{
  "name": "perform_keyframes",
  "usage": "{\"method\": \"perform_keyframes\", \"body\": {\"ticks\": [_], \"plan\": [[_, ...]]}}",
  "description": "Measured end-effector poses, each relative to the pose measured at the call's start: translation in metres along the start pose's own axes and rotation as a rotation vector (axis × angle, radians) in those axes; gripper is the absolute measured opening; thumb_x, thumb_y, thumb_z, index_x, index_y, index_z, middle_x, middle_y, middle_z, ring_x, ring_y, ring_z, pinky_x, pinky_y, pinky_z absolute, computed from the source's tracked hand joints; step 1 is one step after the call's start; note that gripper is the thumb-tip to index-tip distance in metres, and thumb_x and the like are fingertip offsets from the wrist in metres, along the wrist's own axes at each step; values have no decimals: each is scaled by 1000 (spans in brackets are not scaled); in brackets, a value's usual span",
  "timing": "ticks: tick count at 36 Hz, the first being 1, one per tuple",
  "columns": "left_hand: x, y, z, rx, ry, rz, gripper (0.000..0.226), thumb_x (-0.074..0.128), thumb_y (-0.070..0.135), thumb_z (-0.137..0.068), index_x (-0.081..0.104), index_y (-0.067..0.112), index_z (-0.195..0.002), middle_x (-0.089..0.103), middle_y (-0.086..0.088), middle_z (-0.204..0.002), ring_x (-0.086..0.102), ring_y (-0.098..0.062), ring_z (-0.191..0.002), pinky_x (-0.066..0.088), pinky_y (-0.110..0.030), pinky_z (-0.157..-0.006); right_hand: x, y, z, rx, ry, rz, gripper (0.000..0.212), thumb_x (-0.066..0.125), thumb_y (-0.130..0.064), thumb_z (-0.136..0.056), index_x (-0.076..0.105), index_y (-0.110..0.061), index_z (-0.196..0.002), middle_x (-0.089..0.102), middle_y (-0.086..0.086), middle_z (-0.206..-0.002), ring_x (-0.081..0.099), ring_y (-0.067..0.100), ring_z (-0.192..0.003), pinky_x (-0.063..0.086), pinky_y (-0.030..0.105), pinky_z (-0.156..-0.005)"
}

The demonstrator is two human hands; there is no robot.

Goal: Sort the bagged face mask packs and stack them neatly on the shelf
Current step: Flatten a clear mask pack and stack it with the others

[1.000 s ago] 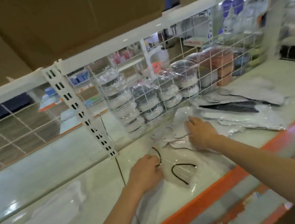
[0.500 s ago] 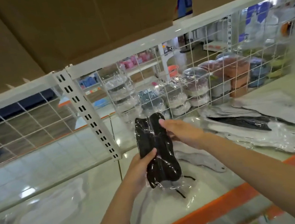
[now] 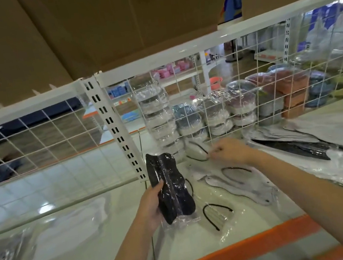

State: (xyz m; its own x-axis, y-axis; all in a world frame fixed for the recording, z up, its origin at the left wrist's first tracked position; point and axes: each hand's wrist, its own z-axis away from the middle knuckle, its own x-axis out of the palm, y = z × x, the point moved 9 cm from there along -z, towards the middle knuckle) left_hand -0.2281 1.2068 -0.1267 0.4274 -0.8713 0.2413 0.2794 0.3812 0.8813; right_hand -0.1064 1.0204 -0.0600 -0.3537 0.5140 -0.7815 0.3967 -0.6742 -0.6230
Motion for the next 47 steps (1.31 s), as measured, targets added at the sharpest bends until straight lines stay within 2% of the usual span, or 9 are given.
{"method": "perform_keyframes", "body": {"ticks": [3,8,13,19,24,27,35,39,47], "plan": [[11,-4,-2,-18,-64,135,43,49,44,-94,63,9,-114,70,-17,-106,66,-32,-97,46,-45,-93,-8,-31,9,-22,-43,-413,11,59,-21,-92,57,-11,-93,60,6,-93,57,18,-77,42,26,-66],[43,0,8,3,-225,167,51,48,44,-92,55,9,-127,65,-17,-117,64,-31,-107,45,-46,-98,25,-52,3,-45,-117,-510,59,55,-27,-94,28,-10,-144,49,7,-132,50,20,-109,45,32,-94],[20,1,9,35,-49,-73,29,55,-7,-87,54,-18,-113,69,-18,-76,68,-24,-61,55,-29,-54,58,-9,-10,47,-71,-26,50,42,-35,-99,33,-11,-142,34,13,-147,36,29,-133,31,37,-106],[-18,6,13,69,58,-94,19,60,-4,-85,61,-10,-103,69,-15,-79,66,-24,-68,55,-33,-65,88,72,-2,179,-200,518,70,34,-54,-95,8,-20,-151,0,8,-159,4,28,-146,11,48,-116],[-33,5,16,61,96,-90,26,61,-3,-84,60,-15,-107,70,-20,-81,68,-27,-68,56,-35,-67,62,42,-12,85,-139,508,24,44,-22,-94,61,-10,-105,62,10,-110,57,27,-105,42,28,-79],[-31,3,18,53,72,-67,14,56,-7,-86,62,-9,-99,70,-14,-68,68,-22,-56,54,-28,-51,39,13,-14,9,-123,412,31,46,-18,-94,46,-13,-64,43,2,-63,46,18,-70,31,28,-57],[-34,5,17,56,84,-43,19,55,-6,-87,61,-5,-104,71,-14,-75,68,-22,-57,55,-29,-50,-24,-47,12,-120,-95,-431,32,56,-25,-94,59,6,-96,60,21,-81,52,19,-68,49,32,-63],[-29,10,21,79,61,-82,11,56,-5,-87,64,0,-93,72,-9,-68,68,-19,-56,56,-28,-54,-23,-44,15,-92,-205,-688,15,62,-30,-87,62,-16,-82,51,-2,-57,43,11,-45,31,20,-40],[4,24,30,207,-33,-264,5,66,3,-83,69,6,-86,73,-4,-76,69,-17,-73,51,-25,-63,2,-43,9,-100,-350,-885,12,79,-29,-64,76,-21,-73,70,1,-73,61,14,-62,49,22,-61]]}}
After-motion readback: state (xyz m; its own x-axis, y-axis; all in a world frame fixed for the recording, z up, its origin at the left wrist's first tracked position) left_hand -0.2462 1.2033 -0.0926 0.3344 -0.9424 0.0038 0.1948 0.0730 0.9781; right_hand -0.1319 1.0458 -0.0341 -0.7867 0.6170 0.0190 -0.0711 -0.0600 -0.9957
